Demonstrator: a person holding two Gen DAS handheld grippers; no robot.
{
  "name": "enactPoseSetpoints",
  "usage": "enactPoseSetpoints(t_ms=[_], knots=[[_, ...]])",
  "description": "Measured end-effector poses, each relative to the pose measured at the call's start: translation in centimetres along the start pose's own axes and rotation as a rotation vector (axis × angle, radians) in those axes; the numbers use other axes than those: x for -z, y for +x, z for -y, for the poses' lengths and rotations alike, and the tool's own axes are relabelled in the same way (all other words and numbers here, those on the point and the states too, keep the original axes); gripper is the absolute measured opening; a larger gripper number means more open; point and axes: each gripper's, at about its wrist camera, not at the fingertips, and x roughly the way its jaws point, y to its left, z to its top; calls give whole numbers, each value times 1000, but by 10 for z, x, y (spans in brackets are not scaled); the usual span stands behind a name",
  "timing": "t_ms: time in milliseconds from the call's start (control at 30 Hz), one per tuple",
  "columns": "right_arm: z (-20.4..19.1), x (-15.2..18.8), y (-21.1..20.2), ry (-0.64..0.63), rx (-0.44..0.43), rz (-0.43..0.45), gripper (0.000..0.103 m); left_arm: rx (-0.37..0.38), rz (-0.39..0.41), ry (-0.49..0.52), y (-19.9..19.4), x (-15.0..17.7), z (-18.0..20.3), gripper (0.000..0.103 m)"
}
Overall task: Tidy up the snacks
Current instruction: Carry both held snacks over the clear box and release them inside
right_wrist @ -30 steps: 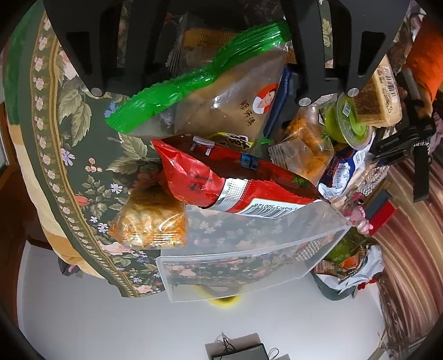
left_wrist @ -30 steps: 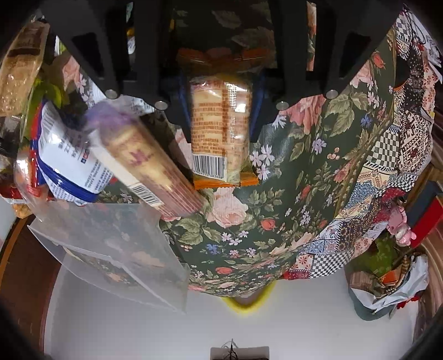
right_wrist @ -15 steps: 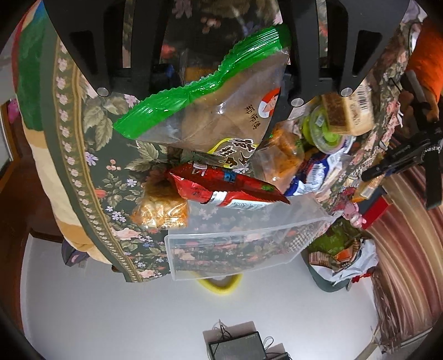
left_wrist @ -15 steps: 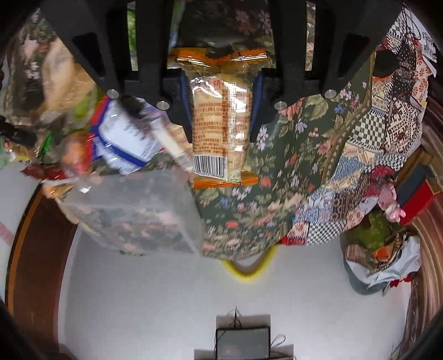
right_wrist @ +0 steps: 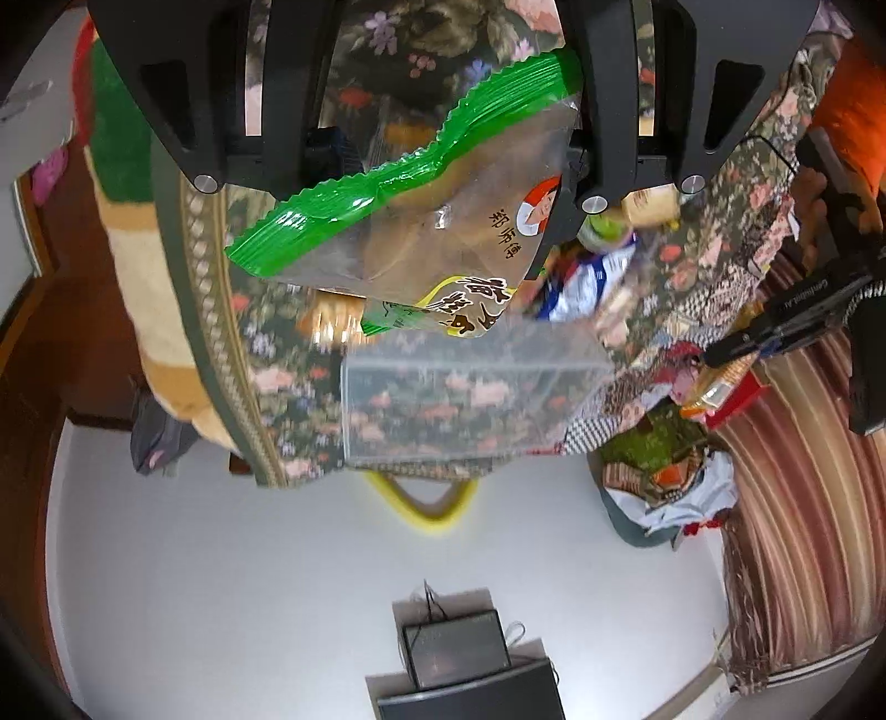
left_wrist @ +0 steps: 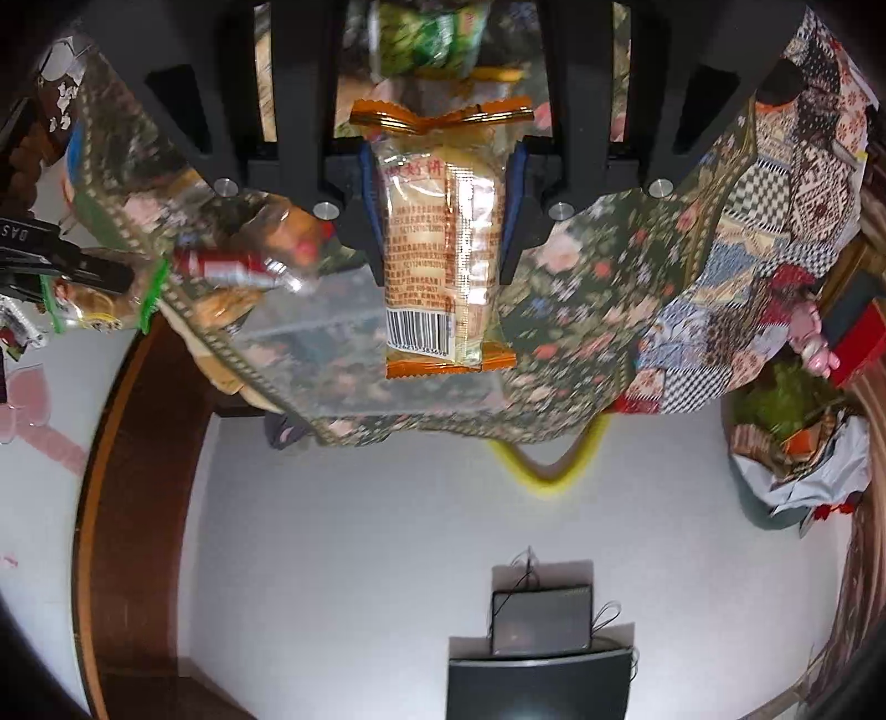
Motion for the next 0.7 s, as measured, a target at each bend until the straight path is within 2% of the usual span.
enactPoseSetpoints(t_ms=[200,400,700], knots=[[-4,-25,8,-11,4,63,46,33,15,11,15,-22,17,35],[-8,-47,26,-37,7,90,46,29,-11,29,49,-40,27,35],[-4,-69,77,-66,19,40,46,12,-116,19,118,-60,28,35]])
